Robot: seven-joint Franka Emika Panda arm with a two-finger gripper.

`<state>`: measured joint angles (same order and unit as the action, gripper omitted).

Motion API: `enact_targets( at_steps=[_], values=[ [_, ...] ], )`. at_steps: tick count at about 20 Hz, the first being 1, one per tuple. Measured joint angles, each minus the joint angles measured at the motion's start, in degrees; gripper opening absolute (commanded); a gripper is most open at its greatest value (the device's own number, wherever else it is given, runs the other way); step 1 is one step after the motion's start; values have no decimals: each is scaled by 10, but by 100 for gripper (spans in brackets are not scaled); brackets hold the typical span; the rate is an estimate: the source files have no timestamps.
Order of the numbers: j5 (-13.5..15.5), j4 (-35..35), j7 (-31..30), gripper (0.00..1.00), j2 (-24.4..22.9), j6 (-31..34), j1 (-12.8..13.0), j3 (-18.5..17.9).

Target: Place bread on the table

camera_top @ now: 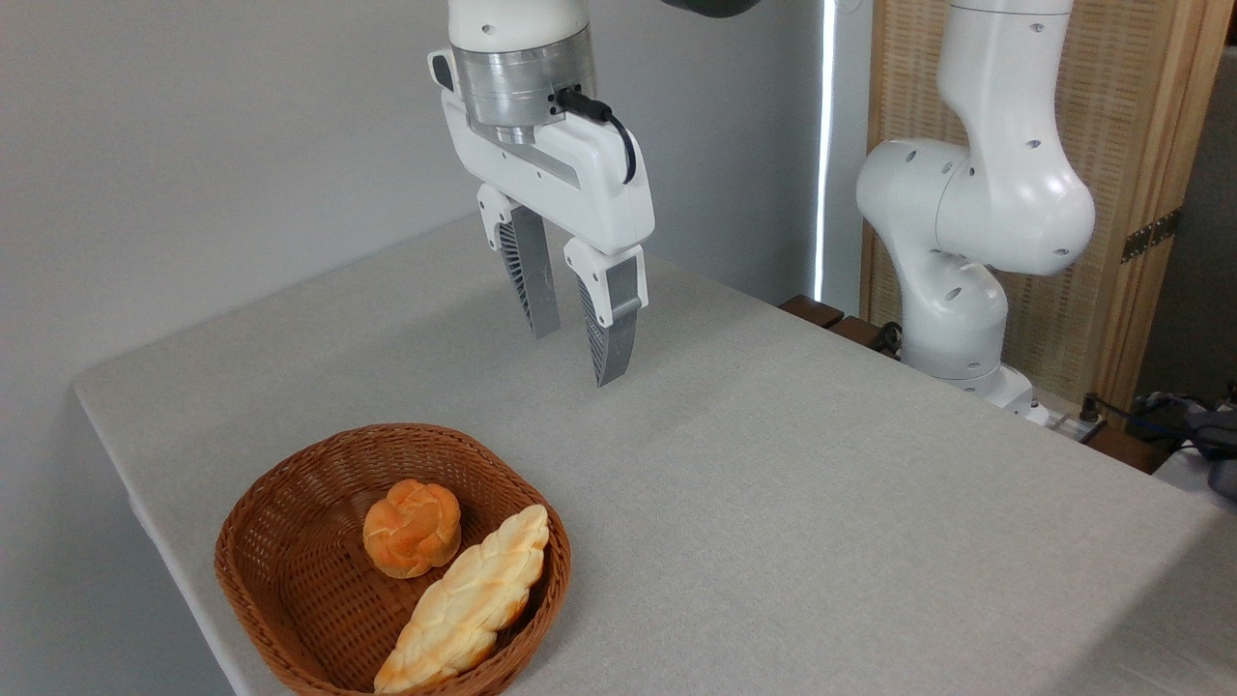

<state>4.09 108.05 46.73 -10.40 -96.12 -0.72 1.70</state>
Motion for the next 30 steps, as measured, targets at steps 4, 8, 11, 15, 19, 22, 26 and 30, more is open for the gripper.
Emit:
enact_targets(
  at_steps=[4,8,11,15,19,22,26,30],
  values=[
    [0,-1,0,100,0,0,-1,0],
    [0,-1,0,100,1,0,-1,0],
    [0,-1,2,100,1,0,-1,0],
    [0,-1,2,100,5,0,-2,0],
    [0,-4,2,100,7,-12,-2,0],
    [0,-1,2,100,10,-44,-1,1],
    [0,24,2,100,13,-89,1,1],
    [0,53,-1,100,13,-146,0,0]
  ],
)
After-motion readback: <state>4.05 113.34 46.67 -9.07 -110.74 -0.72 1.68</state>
